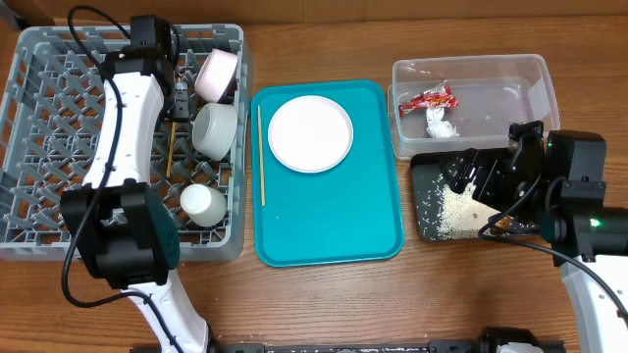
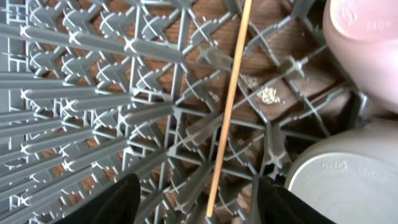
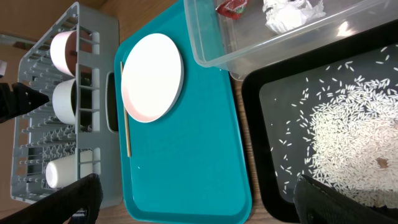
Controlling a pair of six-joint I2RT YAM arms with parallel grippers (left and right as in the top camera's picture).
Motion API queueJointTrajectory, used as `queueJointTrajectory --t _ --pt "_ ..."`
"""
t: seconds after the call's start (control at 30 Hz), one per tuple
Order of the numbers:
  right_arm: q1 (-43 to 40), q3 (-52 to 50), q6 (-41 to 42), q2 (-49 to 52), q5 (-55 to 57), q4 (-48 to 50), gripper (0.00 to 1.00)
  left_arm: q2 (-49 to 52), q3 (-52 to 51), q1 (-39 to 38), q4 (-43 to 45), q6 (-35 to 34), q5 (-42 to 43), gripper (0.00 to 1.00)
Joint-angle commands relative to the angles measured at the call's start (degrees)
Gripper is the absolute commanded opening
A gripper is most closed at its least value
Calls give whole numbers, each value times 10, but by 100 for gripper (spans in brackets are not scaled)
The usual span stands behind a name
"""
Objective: Sort waste into correct bins and load items into the dishwasher
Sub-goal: 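Drop the chopstick into the rack with the left gripper, then reach the left gripper to the rim of the white plate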
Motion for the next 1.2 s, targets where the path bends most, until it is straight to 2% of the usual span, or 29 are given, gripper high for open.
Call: queueJointTrajectory --t 0.0,0.07,0.1,0.13,0.2,0.23,0.27,0.33,0.37,0.5,0.63,0.77,0.87,0.97,1.03,1.17 --pt "-3 11 -2 -5 4 3 100 -6 87 -13 -62 -19 0 61" --pt "-3 11 -2 -5 4 3 100 -8 176 -28 -142 -43 38 64" --pt "-3 11 -2 -5 4 3 100 -8 214 -37 -170 -45 74 71" --pt "-3 11 -2 -5 4 3 100 -8 271 -58 -209 -45 123 87" --pt "-3 11 -2 -5 4 3 100 -8 322 -93 -241 -45 155 93" --pt "-3 11 -2 -5 4 3 100 -8 327 -120 -255 -67 164 96" --pt "-3 11 -2 -5 4 3 100 -5 323 -142 -269 -108 162 100" --pt "-3 11 -2 -5 4 3 100 -2 295 -174 -279 -177 144 100" --pt "-3 11 -2 -5 4 3 100 -2 272 -192 -279 -221 113 100" --pt "-3 11 -2 -5 4 3 100 -2 198 -263 -278 -314 -6 100" --pt "-3 11 -2 -5 4 3 100 -2 116 -307 -243 -402 7 100" --pt "-3 11 -2 -5 4 3 100 -2 2 -306 -156 -409 81 100" --pt "-3 11 -2 -5 4 3 100 -2 -79 -307 -85 -409 89 99" --pt "-3 11 -2 -5 4 3 100 -2 -119 -307 -44 -409 87 97" --pt "-3 11 -2 -5 4 3 100 -2 -139 -303 -18 -396 87 97" --pt "-3 11 -2 -5 4 3 100 -2 -163 -299 22 -325 86 96"
